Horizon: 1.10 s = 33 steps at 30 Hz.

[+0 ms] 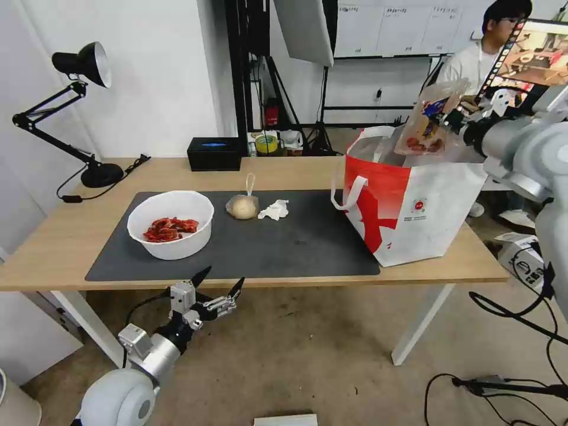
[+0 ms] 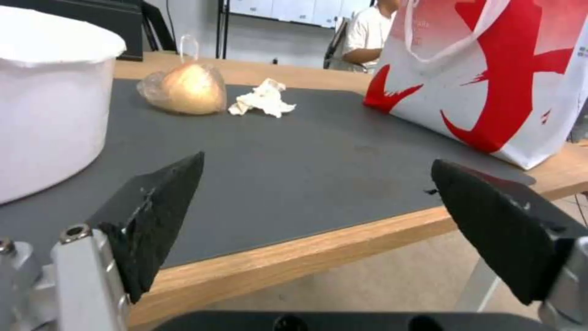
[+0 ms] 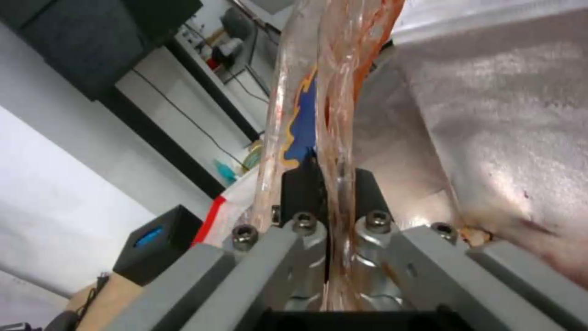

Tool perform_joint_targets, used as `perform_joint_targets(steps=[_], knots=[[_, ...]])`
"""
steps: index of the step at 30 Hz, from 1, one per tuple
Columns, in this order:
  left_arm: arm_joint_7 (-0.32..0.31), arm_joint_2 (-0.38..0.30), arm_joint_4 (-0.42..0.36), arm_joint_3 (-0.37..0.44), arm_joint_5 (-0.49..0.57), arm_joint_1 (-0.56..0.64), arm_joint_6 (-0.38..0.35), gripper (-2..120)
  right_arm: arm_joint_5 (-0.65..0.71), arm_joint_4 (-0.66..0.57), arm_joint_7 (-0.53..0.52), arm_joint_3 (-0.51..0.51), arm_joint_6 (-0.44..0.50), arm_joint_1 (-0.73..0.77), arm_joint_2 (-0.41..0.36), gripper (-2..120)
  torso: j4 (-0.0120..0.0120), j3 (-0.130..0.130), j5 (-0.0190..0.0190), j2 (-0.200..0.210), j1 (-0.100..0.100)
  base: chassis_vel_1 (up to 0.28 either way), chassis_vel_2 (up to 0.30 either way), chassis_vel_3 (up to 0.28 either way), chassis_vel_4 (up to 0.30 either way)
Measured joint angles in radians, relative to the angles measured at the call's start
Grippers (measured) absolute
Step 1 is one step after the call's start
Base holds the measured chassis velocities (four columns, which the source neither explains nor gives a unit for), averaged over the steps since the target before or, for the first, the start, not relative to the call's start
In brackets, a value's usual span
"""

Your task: Pick up the trash from the table and place it into the takeout bag.

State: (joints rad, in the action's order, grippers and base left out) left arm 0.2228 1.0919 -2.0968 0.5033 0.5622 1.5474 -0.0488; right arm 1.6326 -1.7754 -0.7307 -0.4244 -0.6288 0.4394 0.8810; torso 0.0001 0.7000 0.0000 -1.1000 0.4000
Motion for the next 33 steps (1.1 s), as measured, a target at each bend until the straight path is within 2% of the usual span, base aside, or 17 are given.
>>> perform_joint_targets(steps=[8,9,11,13,15,17,22,25,26,32,33], knots=[[0.0,-0.001,-0.006,-0.001,0.0,0.002,-0.002,100,0.02,-0.009,-0.003,-0.012,0.001,0.024,-0.004,3,-0.0001,0.0,0.0,0.0,0.0,0.0,0.0,0.0,0.0],[0.0,-0.002,-0.006,-0.001,0.0,0.003,-0.002,100,0.03,-0.012,-0.004,-0.019,0.001,0.029,-0.004,11,-0.0001,0.0,0.0,0.0,0.0,0.0,0.0,0.0,0.0],[-0.001,-0.002,-0.006,-0.001,0.0,0.003,-0.002,100,0.039,-0.012,-0.006,-0.023,0.001,0.032,-0.005,15,-0.0001,0.0,0.0,0.0,0.0,0.0,0.0,0.0,0.0],[-0.002,-0.002,-0.006,-0.001,-0.001,0.003,-0.003,100,0.05,-0.012,-0.013,-0.027,0.001,0.035,-0.006,26,-0.0001,0.0,0.0,0.0,0.0,0.0,0.0,0.0,0.0],[-0.002,-0.002,-0.006,-0.001,-0.001,0.003,-0.003,100,0.052,-0.012,-0.014,-0.027,0.001,0.035,-0.007,28,-0.0001,0.0,0.0,0.0,0.0,0.0,0.0,0.0,0.0],[-0.004,-0.002,-0.009,-0.002,-0.001,0.003,-0.004,100,0.065,-0.011,-0.024,-0.029,0.001,0.035,-0.009,41,-0.0001,0.0,0.0,0.0,0.0,0.0,0.0,0.0,0.0],[-0.006,-0.002,-0.01,-0.003,-0.002,0.003,-0.004,100,0.074,-0.011,-0.029,-0.029,0.001,0.037,-0.01,53,-0.0001,0.0,0.0,0.0,0.0,0.0,0.0,0.0,0.0],[-0.01,-0.003,-0.013,-0.003,-0.002,0.003,-0.005,100,0.081,-0.011,-0.031,-0.028,0.002,0.038,-0.01,70,-0.0001,0.0,-0.0001,0.0,0.0,0.0,0.0,0.0,0.0],[-0.01,-0.003,-0.013,-0.003,-0.002,0.003,-0.005,100,0.081,-0.011,-0.031,-0.028,0.002,0.038,-0.01,70,-0.0001,0.0,-0.0001,0.0,0.0,0.0,0.0,0.0,0.0],[-0.014,-0.004,-0.02,-0.001,-0.002,0.004,-0.007,100,0.088,-0.018,-0.033,-0.025,0.002,0.038,-0.01,95,-0.0001,0.0,0.0,0.0,0.0,0.0,0.0,0.0,0.0],[-0.014,-0.004,-0.02,-0.001,-0.002,0.004,-0.007,100,0.088,-0.018,-0.033,-0.025,0.002,0.038,-0.01,95,-0.0001,0.0,0.0,0.0,0.0,0.0,0.0,0.0,0.0]])
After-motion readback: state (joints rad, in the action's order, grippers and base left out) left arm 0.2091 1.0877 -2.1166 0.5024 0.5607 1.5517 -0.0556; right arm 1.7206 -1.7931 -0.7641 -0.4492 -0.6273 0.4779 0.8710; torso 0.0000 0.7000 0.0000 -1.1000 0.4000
